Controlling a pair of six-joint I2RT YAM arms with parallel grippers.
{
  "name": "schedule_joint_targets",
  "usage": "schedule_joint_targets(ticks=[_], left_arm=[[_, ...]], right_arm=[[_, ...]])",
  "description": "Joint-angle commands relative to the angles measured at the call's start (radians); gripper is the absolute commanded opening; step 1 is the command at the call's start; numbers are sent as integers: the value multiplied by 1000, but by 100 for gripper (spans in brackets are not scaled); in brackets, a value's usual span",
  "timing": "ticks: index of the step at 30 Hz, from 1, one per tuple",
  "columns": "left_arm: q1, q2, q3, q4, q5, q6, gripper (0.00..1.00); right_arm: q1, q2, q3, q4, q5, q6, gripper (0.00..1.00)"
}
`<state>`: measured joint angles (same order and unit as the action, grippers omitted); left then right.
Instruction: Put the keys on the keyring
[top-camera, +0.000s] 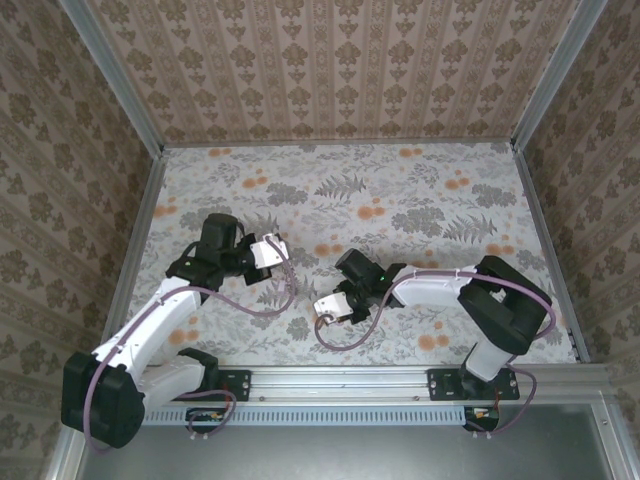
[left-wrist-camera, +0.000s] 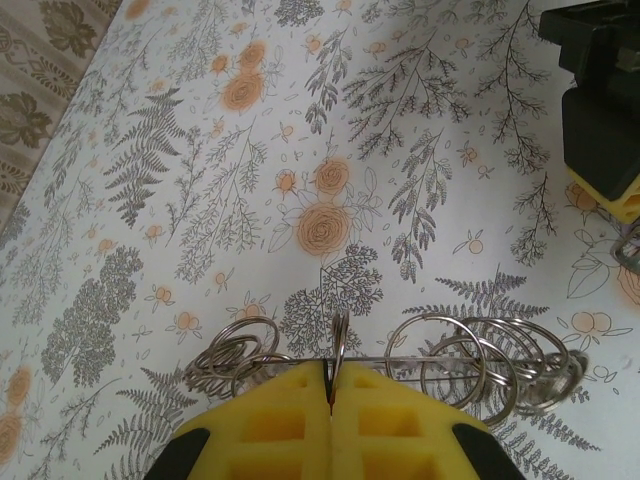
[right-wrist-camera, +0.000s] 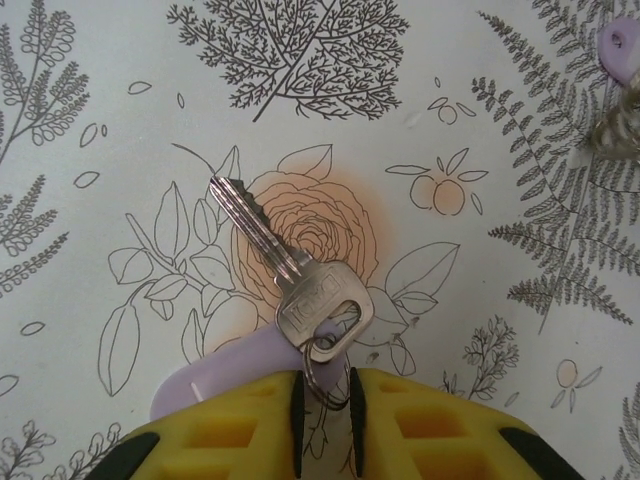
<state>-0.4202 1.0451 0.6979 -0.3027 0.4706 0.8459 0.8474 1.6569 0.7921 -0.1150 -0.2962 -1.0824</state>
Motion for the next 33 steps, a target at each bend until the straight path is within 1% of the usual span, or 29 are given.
schedule_joint_targets(ticks=[1,10,13,16,20,24,27,30,32,33], left_arm=[[-9,-16,-9,23,18,10,0],[-12,-30,-25,28,34,39,0],[-15,-56,-50,47,65,68,0],[-18,-93,-76,59,108,118,0],[-30,-129,-86,49,114,185,0],[-97,-145,-78,5,116,239,0],[-120,-124,-35,-96,198,318,0],[-150,-95,0,-157,221,367,0],[-154,-73,27,-185,267,374,0],[-155,-61,44,-200,294,374,0]], right_arm=[[5,18,21,-16,-22,-17,23],[0,-11,18,7,-17,25,1],[-16,-50,-11,58,-43,90,0],[-42,-114,-64,142,-84,188,0],[-87,-216,-134,246,-125,351,0],[-96,-314,-157,316,-131,559,0],[-96,-365,-148,334,-116,658,0],[-96,-424,-155,342,-109,634,0],[-82,-462,-156,317,-88,538,0],[-69,-479,-156,305,-48,483,0]])
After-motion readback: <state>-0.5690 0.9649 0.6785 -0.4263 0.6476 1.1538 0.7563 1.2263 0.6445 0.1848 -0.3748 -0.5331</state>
